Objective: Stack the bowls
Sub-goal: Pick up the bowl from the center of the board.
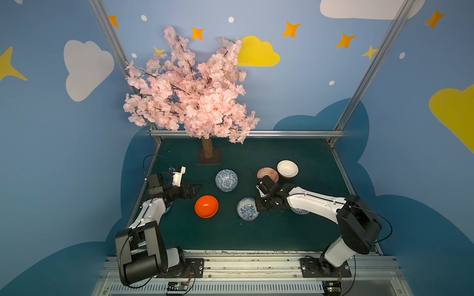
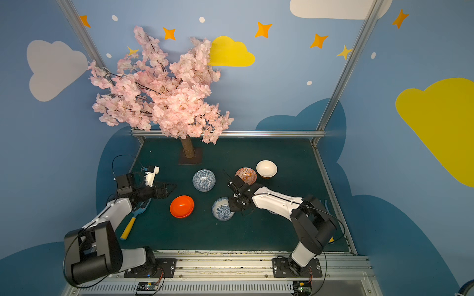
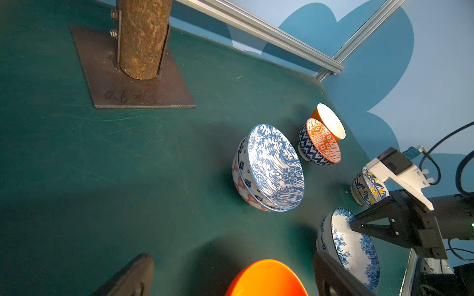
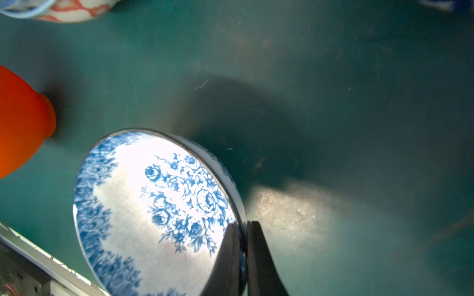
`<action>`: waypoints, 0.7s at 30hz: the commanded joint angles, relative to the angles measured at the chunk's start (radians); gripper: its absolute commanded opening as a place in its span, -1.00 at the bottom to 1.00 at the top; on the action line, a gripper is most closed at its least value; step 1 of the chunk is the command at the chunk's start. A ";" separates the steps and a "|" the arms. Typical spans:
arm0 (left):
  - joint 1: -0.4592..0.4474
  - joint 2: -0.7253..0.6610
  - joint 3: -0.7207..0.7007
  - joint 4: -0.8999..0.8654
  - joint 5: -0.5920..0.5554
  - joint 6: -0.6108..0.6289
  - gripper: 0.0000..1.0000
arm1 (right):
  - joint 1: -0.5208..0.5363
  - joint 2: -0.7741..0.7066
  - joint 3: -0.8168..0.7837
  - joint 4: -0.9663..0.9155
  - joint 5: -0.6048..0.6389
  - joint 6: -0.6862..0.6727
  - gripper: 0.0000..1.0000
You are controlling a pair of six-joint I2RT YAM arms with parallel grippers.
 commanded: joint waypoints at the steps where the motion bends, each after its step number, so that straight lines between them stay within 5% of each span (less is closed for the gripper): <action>1: -0.003 -0.013 0.015 -0.008 0.001 0.020 1.00 | 0.009 0.002 0.029 -0.009 0.000 -0.006 -0.91; 21: 0.000 -0.019 0.014 -0.009 0.004 0.023 1.00 | 0.010 -0.047 0.114 -0.087 0.009 -0.003 -1.00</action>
